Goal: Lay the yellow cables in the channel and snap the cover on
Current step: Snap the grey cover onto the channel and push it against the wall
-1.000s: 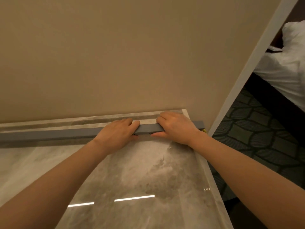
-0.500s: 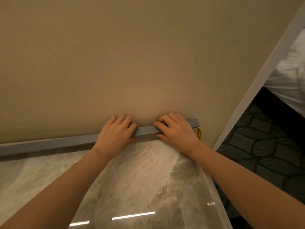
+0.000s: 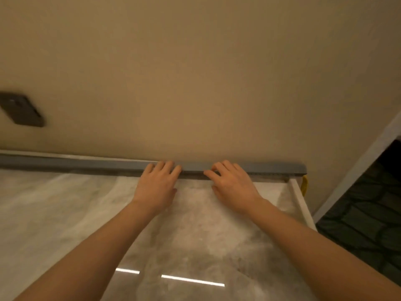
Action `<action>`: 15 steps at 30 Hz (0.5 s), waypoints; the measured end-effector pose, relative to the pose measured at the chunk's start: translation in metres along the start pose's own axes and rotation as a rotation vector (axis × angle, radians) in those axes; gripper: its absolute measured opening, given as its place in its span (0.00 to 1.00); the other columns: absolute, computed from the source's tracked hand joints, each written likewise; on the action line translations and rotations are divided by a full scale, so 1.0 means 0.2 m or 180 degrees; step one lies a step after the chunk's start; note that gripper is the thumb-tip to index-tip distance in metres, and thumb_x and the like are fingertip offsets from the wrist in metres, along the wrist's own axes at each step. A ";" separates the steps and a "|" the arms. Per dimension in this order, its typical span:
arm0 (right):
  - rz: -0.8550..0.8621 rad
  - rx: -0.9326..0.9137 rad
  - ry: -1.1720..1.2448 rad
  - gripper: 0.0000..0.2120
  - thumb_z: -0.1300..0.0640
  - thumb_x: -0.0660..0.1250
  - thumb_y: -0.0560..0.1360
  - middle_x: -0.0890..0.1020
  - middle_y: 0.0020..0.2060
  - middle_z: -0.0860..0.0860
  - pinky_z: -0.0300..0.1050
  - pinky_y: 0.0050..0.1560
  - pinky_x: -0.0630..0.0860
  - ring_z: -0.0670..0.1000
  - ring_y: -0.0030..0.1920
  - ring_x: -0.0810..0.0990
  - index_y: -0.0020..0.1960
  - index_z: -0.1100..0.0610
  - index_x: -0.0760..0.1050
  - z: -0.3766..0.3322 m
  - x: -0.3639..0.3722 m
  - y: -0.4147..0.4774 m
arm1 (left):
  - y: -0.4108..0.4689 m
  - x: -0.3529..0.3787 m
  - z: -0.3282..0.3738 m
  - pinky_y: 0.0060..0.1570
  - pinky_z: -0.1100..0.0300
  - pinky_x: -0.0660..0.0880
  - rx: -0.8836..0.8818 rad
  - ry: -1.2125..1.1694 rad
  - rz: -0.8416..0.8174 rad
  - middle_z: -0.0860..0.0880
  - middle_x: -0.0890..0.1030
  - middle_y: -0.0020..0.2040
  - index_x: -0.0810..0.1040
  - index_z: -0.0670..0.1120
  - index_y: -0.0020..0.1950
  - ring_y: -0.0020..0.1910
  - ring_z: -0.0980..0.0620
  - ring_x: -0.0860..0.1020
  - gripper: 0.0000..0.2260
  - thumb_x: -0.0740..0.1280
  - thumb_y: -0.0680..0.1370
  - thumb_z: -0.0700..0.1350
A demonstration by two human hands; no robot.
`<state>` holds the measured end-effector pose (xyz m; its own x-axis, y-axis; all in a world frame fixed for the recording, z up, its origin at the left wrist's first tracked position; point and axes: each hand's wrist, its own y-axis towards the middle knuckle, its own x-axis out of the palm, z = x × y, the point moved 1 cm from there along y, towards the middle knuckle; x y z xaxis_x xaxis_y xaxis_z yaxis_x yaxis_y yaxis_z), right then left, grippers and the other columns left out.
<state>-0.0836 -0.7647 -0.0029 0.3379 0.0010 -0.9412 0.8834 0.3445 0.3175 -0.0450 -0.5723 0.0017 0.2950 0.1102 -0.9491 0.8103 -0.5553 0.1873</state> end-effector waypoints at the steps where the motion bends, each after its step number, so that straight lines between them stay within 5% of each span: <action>1: -0.0126 -0.0094 0.0024 0.16 0.60 0.68 0.70 0.78 0.47 0.55 0.48 0.43 0.72 0.58 0.47 0.76 0.58 0.57 0.75 -0.07 0.00 0.03 | -0.06 0.00 -0.05 0.61 0.53 0.65 -0.0077 0.0018 -0.0010 0.48 0.69 0.65 0.63 0.50 0.68 0.64 0.46 0.68 0.24 0.65 0.75 0.53; 6: -0.0255 -0.0416 0.0309 0.19 0.51 0.60 0.77 0.71 0.60 0.52 0.49 0.54 0.66 0.55 0.59 0.69 0.67 0.54 0.66 -0.44 0.00 0.22 | -0.36 -0.03 -0.35 0.67 0.51 0.62 -0.0467 -0.0002 -0.0078 0.49 0.67 0.70 0.59 0.50 0.71 0.68 0.47 0.65 0.25 0.62 0.77 0.52; 15: -0.0166 -0.0556 0.0622 0.20 0.47 0.58 0.77 0.72 0.62 0.50 0.48 0.55 0.69 0.53 0.60 0.70 0.67 0.50 0.66 -1.20 0.03 0.61 | -0.75 0.04 -1.04 0.63 0.50 0.63 -0.0631 0.0015 -0.0114 0.48 0.69 0.67 0.62 0.50 0.69 0.65 0.46 0.67 0.21 0.61 0.78 0.52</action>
<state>-0.0519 -0.4969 0.0030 0.2092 0.1545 -0.9656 0.8229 0.5057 0.2592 -0.0589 -0.3157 0.0181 0.2662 0.1312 -0.9550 0.9040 -0.3777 0.2001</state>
